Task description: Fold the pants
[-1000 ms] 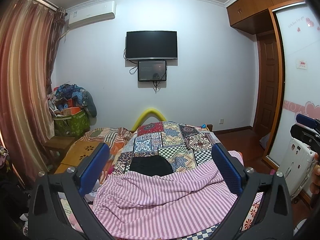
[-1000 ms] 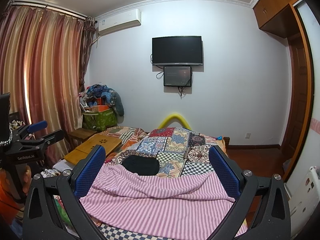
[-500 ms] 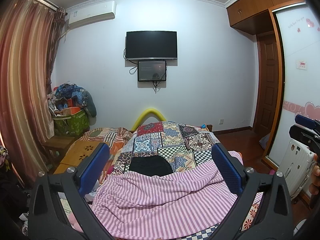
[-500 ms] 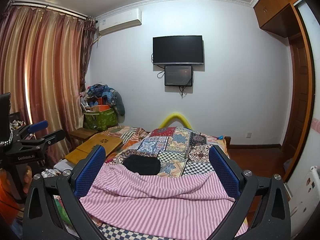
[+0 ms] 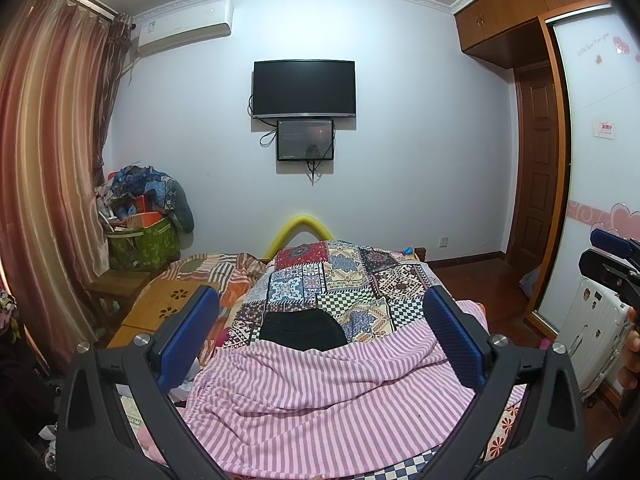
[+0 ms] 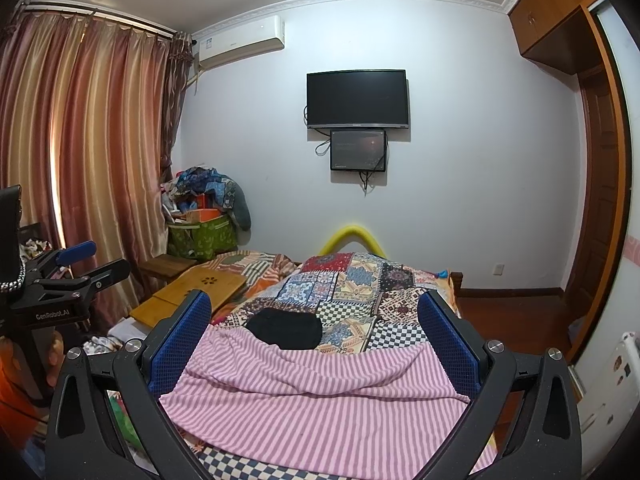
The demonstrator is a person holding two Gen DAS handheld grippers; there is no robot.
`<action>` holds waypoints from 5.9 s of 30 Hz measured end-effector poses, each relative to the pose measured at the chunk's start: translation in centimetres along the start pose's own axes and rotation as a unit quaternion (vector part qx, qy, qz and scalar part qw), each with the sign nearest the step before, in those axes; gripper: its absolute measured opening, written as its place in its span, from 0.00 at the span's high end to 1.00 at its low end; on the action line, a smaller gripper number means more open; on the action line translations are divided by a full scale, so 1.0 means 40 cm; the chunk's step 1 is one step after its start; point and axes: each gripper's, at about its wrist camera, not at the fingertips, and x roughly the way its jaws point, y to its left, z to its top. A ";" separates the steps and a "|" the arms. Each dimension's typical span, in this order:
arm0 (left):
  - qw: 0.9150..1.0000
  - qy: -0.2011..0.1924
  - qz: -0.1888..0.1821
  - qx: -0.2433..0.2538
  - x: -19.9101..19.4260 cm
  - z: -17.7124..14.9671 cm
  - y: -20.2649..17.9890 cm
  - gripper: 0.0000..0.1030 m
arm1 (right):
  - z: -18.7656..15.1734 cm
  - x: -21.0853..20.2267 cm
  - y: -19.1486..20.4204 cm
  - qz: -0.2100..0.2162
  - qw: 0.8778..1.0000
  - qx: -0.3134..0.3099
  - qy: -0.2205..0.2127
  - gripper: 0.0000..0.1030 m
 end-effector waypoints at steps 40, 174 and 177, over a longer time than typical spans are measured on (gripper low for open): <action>0.986 0.142 0.092 0.012 0.606 -0.123 0.240 0.00 | -0.144 0.316 -0.347 -0.120 0.981 0.025 0.150 0.00; 0.907 0.369 0.131 -0.156 0.574 -0.578 0.624 0.54 | -0.622 0.140 -0.767 -0.207 0.905 0.284 0.241 0.94; 0.910 0.366 0.126 -0.149 0.560 -0.562 0.599 0.51 | -0.664 0.143 -0.766 -0.210 0.897 0.288 0.261 0.94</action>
